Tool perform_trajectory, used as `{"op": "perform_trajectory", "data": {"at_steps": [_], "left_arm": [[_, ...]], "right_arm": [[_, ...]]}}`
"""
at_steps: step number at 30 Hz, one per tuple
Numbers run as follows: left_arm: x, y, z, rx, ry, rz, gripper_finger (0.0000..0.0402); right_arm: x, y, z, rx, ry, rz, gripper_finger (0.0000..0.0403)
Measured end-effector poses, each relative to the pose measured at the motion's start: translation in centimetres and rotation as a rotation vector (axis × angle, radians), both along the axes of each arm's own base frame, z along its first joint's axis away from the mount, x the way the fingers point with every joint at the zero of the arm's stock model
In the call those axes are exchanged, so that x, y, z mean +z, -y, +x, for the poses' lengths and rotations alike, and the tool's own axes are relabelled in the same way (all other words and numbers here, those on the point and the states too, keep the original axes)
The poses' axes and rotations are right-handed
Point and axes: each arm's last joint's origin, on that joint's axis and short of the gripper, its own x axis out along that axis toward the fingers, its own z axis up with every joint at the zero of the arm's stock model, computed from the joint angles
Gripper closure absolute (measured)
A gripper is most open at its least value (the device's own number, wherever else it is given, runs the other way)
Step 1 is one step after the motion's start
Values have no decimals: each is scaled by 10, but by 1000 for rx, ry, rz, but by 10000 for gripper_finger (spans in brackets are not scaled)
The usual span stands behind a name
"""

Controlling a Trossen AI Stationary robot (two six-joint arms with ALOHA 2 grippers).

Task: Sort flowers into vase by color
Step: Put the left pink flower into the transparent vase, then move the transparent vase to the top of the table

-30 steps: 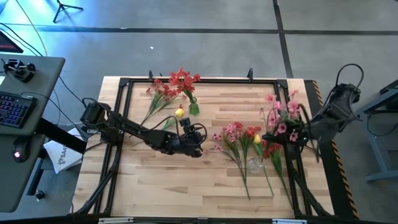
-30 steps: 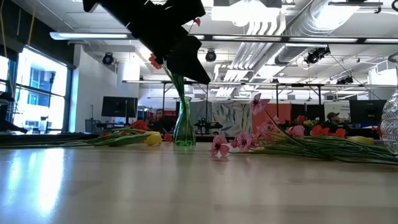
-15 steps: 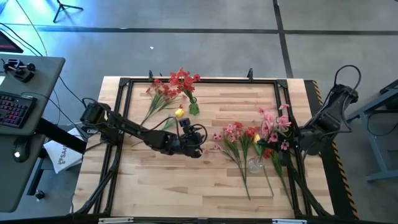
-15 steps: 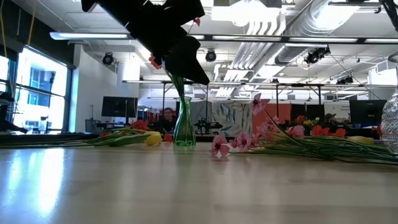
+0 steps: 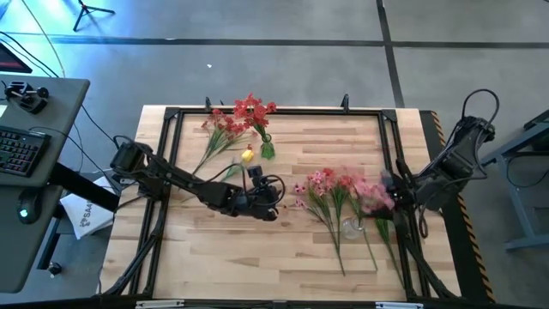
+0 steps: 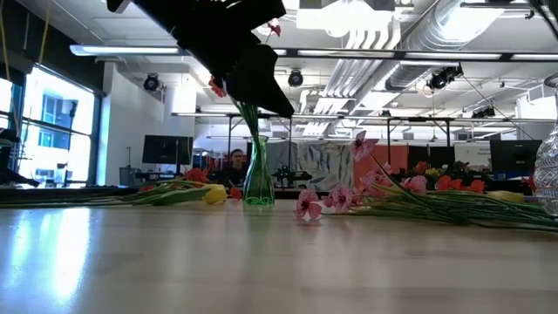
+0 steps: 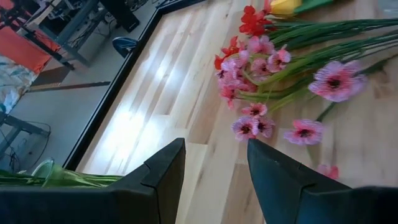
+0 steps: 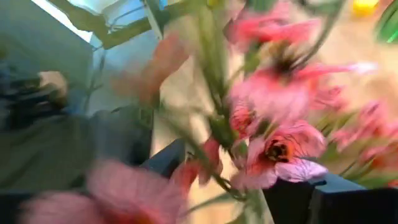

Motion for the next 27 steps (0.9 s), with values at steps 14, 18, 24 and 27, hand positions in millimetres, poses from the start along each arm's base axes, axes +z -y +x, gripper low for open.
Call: {"op": "perform_trajectory", "data": {"at_steps": [14,18,24,27], "left_arm": [[2,5,-2,-23,-13,26,241],[2,5,-3,-5,-13,41,241],[-1,5,-6,9,-48,66,241],[-3,5,-11,61,-69,93,241]], "right_arm": [[7,-7,-4,-94,-469,198,251],[-1,-11,-5,-161,-677,261,265],[-6,-16,-3,-192,-787,274,270],[-7,-17,-4,-199,-762,245,270]]}}
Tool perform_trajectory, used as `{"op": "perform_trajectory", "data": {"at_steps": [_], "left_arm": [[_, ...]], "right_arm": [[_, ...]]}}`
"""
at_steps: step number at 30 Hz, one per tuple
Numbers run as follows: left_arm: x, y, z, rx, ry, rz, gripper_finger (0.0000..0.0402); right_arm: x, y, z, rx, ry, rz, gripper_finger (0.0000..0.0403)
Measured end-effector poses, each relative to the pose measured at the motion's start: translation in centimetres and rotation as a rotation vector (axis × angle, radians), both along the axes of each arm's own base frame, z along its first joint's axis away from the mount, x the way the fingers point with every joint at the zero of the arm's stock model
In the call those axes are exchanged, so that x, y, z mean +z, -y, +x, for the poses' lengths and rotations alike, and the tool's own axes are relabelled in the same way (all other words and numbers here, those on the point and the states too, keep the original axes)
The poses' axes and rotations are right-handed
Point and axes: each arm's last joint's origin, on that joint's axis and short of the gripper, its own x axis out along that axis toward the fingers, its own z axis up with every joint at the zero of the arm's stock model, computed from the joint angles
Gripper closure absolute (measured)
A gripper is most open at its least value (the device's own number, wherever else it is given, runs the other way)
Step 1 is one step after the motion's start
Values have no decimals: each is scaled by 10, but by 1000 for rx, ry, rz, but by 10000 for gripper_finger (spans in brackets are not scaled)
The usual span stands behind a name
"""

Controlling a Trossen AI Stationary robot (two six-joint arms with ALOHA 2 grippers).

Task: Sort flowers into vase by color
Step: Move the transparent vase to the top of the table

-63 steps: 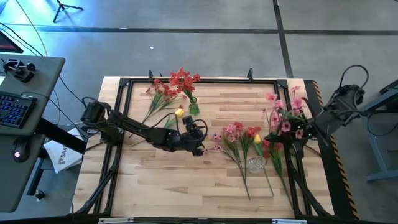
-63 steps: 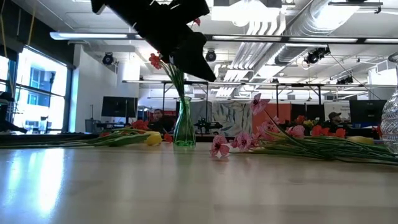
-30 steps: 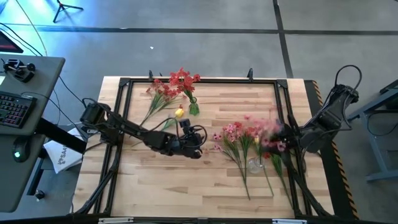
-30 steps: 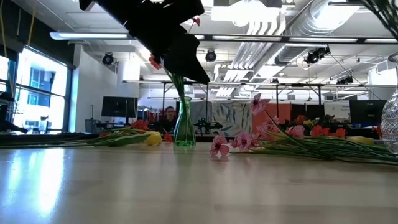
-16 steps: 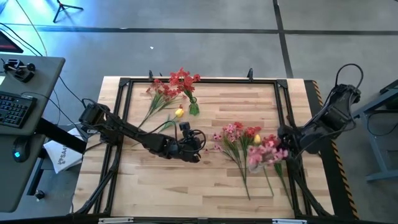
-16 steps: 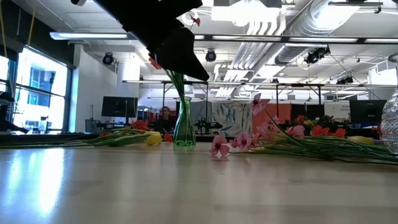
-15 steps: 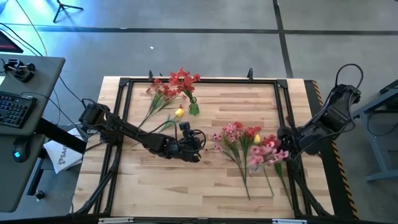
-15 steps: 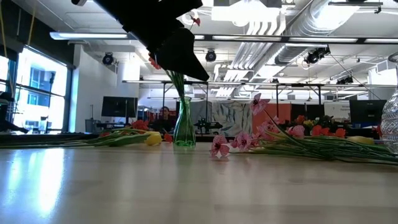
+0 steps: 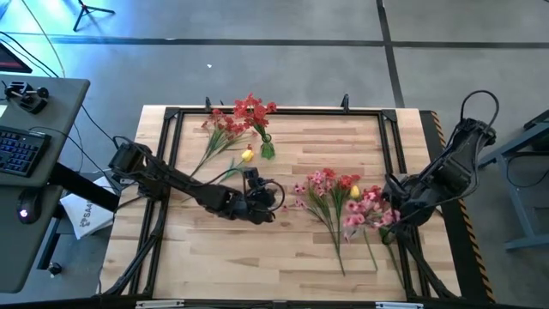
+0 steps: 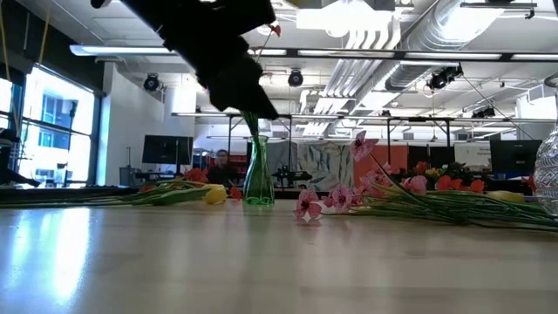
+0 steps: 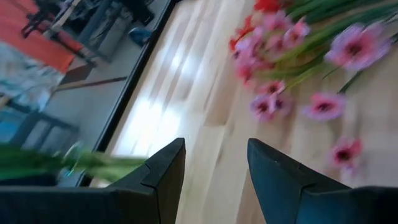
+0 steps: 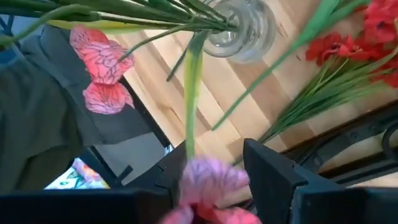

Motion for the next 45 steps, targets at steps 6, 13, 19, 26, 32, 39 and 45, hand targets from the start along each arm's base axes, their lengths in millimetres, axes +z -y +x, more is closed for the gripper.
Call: {"op": "perform_trajectory", "data": {"at_steps": [6,13,19,26,32,39,45], "left_arm": [[2,-3,-13,67,-32,-20,241],[3,3,-9,-24,-30,-101,241],[12,9,3,-174,36,-141,241],[28,6,20,-431,171,-247,241],[26,-3,35,-542,237,-217,241],[9,-8,59,-706,293,-199,241],[-2,-8,103,-903,315,-204,222]], "right_arm": [[-3,-1,-14,51,81,-187,270],[3,-13,-20,135,407,-348,270],[5,-15,-31,211,586,-512,270],[12,13,-43,81,631,-598,270],[40,41,-50,23,781,-537,243],[80,57,-54,41,986,-602,198],[97,60,-53,53,1100,-802,195]]}}
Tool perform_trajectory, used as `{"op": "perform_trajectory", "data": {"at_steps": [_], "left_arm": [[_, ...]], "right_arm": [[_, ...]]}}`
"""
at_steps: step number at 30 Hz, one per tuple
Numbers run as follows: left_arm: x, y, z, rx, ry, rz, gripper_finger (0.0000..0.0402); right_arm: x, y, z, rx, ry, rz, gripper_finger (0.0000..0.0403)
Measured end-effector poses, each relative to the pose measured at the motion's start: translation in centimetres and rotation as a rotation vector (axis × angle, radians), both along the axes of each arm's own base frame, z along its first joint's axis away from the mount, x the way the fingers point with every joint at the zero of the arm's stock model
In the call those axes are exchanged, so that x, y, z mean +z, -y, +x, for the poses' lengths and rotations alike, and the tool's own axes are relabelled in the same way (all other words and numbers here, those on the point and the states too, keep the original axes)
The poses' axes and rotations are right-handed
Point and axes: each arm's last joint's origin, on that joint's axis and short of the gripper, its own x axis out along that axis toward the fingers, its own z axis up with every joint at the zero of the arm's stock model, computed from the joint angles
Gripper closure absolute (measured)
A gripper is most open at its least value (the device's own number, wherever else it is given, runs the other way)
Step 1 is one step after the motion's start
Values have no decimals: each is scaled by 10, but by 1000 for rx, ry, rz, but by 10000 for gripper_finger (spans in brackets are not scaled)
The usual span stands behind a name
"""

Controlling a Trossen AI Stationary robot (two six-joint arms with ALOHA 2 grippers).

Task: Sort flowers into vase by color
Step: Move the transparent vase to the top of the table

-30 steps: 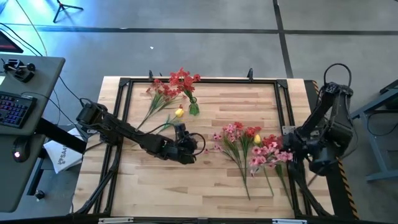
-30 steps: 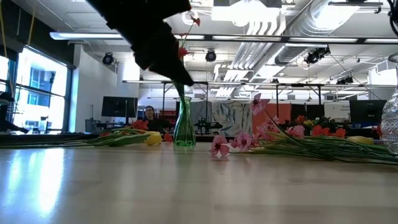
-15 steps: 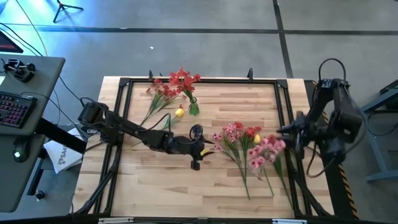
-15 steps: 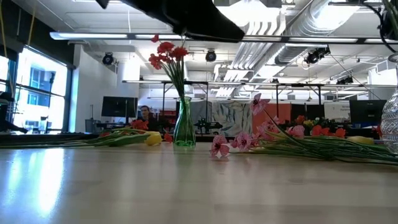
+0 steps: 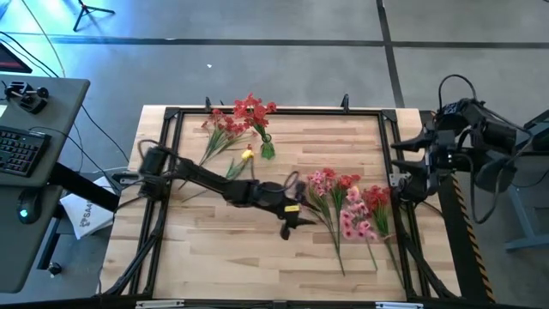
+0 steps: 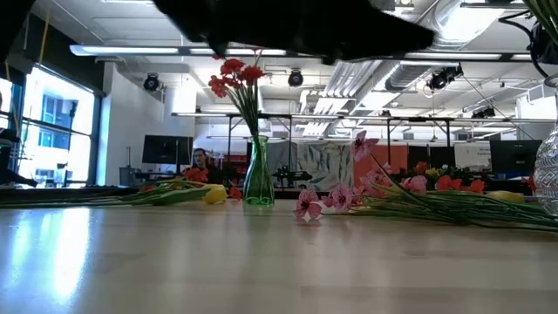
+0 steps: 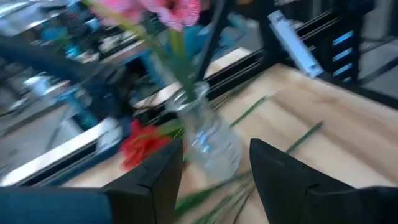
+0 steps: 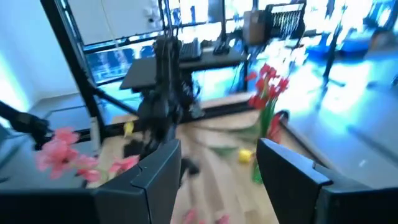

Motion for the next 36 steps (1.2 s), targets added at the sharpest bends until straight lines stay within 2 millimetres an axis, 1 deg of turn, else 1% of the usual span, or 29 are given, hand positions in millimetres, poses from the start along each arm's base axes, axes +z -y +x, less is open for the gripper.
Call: {"op": "perform_trajectory", "data": {"at_steps": [4,8,11,17,22,26,30,33,36], "left_arm": [[-16,-1,33,-8,-10,-34,185],[-18,0,58,3,11,-85,142],[-22,3,72,-2,-6,-150,123],[-36,13,93,-67,-53,-187,117],[-43,16,109,-18,-45,-263,117],[-43,16,117,-11,-35,-306,117],[-45,16,118,-10,-38,-307,117],[-47,17,122,-3,-36,-340,117],[-54,17,128,6,-52,-371,117]], "right_arm": [[-1,0,0,-17,10,-31,195],[-3,-3,1,-21,7,-43,195],[-5,-6,2,-20,2,-53,195],[-6,-10,4,-21,-2,-75,195],[-6,-13,5,-21,-8,-89,195],[-7,-16,6,-18,-13,-96,195],[-8,-18,7,-13,-20,-102,195],[-8,-19,8,-13,-26,-117,195],[-9,-19,8,-12,-26,-118,195]]}}
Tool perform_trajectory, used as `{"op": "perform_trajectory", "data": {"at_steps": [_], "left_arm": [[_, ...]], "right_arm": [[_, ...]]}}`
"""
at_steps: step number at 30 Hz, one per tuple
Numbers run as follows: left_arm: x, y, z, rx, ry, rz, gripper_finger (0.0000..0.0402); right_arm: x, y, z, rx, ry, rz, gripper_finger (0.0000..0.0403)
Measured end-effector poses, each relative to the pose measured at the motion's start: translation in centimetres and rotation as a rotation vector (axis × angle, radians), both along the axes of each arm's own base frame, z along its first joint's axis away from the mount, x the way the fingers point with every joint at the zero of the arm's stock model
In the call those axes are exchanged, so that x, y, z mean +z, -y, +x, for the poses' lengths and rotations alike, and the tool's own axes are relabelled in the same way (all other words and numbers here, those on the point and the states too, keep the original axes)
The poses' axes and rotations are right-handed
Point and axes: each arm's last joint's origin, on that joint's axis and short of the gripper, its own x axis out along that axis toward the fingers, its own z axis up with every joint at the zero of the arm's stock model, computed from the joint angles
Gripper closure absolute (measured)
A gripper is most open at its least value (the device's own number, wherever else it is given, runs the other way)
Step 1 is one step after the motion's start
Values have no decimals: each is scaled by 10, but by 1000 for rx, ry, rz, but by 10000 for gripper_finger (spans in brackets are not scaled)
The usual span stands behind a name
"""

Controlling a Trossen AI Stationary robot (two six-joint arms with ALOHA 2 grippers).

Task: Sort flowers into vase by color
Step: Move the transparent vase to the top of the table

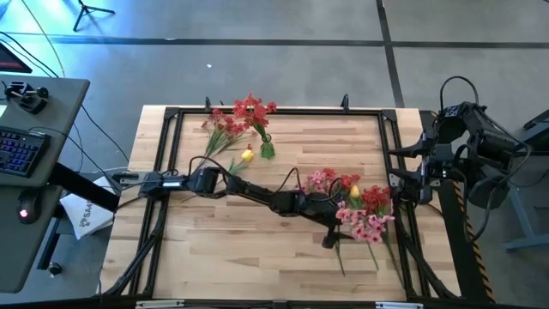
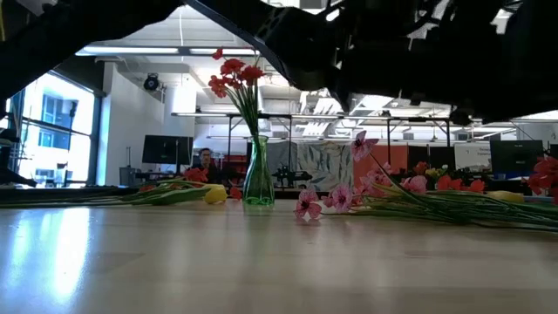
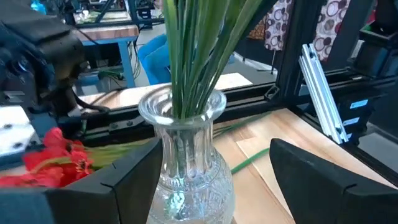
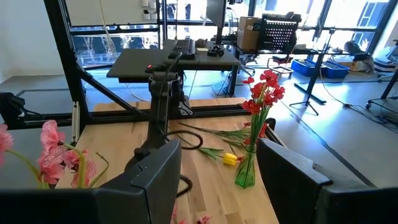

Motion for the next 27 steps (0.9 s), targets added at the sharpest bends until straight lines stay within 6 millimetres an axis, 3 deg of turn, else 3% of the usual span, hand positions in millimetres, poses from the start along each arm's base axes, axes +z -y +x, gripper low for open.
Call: {"op": "perform_trajectory", "data": {"at_steps": [16,27], "left_arm": [[-22,6,27,-25,92,4,117],[-25,5,29,42,262,-13,117]], "right_arm": [[-1,-5,2,5,-11,-4,195],[-5,-19,7,5,-31,-54,195]]}}
